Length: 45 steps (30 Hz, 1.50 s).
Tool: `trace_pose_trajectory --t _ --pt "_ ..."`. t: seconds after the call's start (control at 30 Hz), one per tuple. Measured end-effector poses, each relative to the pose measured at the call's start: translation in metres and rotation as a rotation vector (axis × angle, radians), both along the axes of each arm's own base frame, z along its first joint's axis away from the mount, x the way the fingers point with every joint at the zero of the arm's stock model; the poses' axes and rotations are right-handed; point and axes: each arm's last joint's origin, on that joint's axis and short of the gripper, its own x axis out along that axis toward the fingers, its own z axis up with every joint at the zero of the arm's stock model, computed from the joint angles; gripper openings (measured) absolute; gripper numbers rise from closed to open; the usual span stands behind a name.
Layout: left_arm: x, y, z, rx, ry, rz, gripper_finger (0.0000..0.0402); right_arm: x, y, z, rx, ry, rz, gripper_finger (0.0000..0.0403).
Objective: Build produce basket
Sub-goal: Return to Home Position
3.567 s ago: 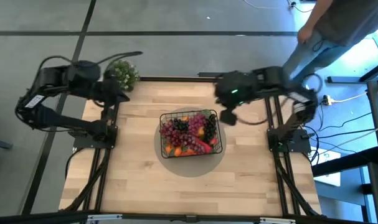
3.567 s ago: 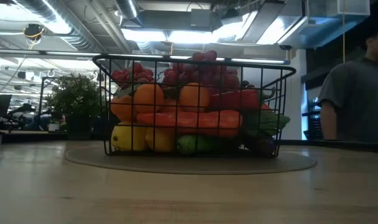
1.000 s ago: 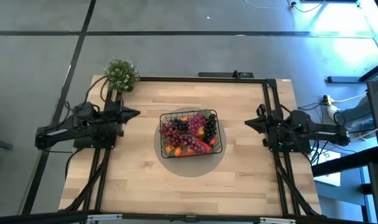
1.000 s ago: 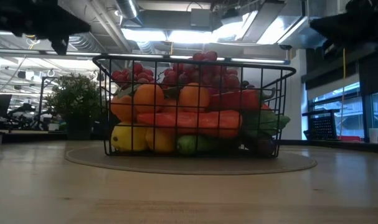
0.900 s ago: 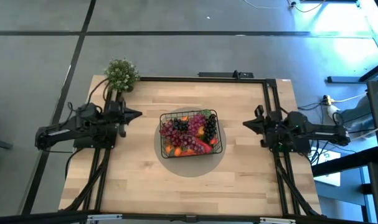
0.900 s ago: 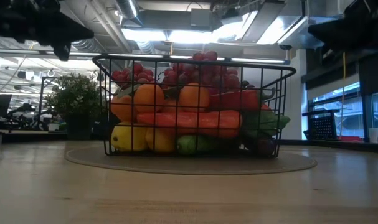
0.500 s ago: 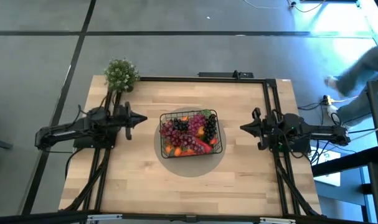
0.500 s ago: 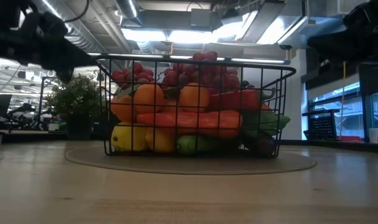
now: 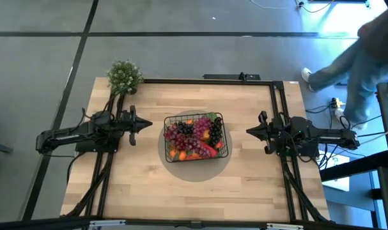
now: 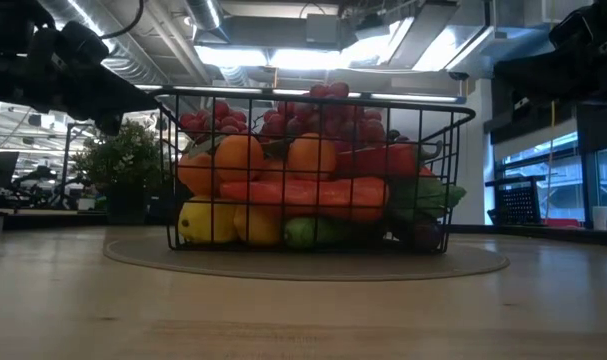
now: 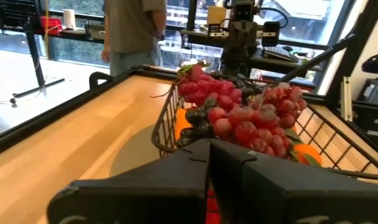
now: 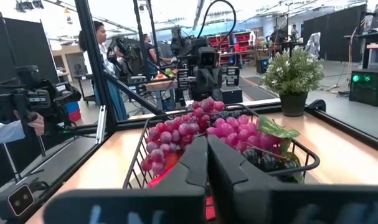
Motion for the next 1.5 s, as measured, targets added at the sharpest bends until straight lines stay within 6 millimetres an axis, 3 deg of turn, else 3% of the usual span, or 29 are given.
trace_pose_trajectory --t 1.5 --pt "0.0000 0.0003 -0.0006 0.005 0.008 0.011 0.0000 0.0001 0.0000 -0.0013 0.001 0.016 -0.001 0.0000"
